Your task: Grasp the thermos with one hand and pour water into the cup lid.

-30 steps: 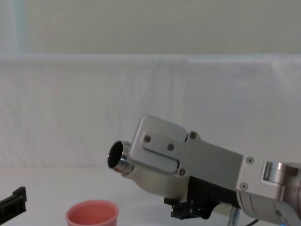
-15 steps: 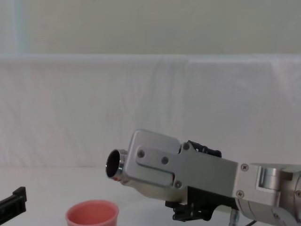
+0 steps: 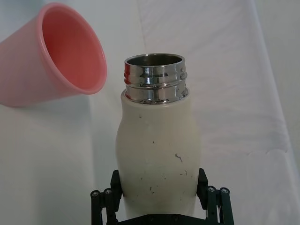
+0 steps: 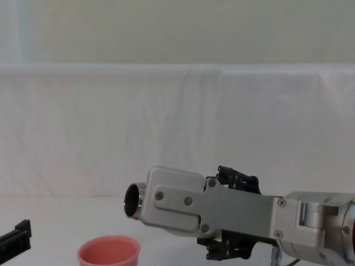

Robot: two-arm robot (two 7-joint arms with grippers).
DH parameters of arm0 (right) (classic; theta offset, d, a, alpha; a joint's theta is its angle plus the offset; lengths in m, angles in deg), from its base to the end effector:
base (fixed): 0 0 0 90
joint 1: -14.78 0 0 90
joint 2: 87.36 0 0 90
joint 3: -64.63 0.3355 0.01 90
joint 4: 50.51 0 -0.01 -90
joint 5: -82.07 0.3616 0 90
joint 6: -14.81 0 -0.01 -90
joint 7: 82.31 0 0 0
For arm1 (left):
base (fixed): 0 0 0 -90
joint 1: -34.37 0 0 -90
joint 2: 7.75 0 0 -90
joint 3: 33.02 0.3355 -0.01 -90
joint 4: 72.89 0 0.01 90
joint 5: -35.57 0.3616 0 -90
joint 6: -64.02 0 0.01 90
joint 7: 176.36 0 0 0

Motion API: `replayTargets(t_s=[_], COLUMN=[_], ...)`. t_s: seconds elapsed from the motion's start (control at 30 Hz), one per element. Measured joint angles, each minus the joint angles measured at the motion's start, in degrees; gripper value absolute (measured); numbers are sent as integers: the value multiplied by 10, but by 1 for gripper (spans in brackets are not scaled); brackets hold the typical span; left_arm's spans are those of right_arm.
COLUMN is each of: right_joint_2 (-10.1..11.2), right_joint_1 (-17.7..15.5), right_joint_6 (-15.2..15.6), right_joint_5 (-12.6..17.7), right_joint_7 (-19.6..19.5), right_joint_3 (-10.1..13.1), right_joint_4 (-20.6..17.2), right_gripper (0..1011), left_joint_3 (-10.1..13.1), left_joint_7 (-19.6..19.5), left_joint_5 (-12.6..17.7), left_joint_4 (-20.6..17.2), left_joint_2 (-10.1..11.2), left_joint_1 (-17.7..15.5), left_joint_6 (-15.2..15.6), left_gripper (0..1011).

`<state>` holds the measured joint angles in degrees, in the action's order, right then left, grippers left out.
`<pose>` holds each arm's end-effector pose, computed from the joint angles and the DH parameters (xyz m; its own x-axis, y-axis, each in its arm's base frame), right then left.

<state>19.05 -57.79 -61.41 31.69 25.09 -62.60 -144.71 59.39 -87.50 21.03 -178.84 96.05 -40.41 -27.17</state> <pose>0.4019 0.1295 -0.2632 0.3284 -0.1676 0.9296 0.8518 0.4777 -0.2148 0.2938 0.0429 -0.3281 0.1244 0.9917 -0.0327 -0.9921 0.1239 -0.0174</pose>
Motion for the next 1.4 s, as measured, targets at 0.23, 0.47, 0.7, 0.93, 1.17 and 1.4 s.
replayTargets(t_s=[0.23,0.47,0.7,0.93,1.17,1.4], right_joint_2=[-3,-6,-8,-10,-11,-11], right_joint_1=[2,6,10,12,16,18], right_joint_6=[-5,-10,-11,-12,-11,-8], right_joint_5=[-8,-18,-25,-31,-39,-47], right_joint_7=[2,2,3,3,3,5], right_joint_3=[2,1,-3,-6,-10,-12], right_joint_4=[4,11,15,18,20,20], right_gripper=[957,957,957,957,957,957], left_joint_3=[0,0,0,0,0,0], left_joint_7=[0,0,0,0,0,0], left_joint_5=[0,0,0,0,0,0], left_joint_4=[0,0,0,0,0,0], left_joint_2=[0,0,0,0,0,0], left_joint_1=[0,0,0,0,0,0], left_joint_6=[0,0,0,0,0,0], left_gripper=[1001,1001,1001,1001,1001,1001])
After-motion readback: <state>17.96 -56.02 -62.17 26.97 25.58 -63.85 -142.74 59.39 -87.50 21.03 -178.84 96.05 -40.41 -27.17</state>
